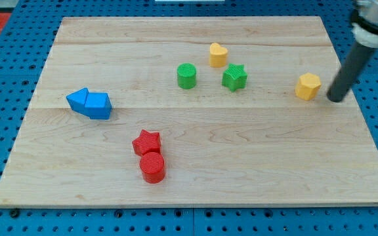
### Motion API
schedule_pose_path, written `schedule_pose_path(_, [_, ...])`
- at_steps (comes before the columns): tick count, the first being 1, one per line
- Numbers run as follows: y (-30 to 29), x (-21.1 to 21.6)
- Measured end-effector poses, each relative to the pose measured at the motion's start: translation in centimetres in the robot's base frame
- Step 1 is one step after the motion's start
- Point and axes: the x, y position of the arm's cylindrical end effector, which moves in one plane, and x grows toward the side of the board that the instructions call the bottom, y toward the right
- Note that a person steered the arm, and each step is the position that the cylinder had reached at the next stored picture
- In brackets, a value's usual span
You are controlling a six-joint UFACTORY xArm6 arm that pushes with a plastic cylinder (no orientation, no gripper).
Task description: Adjust the yellow hexagon to the right of the green star
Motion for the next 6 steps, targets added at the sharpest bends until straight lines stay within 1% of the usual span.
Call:
schedule_pose_path(1, [-1.6, -2.2])
schedule_pose_path(2, [-0.8, -0.9])
schedule_pose_path(3, [-4.2, 5.0])
schedule_pose_path(4, [-17.3, 6.8])
schedule_pose_path(5, [-27.2, 7.0])
schedule_pose_path(6, [-34.8, 6.8])
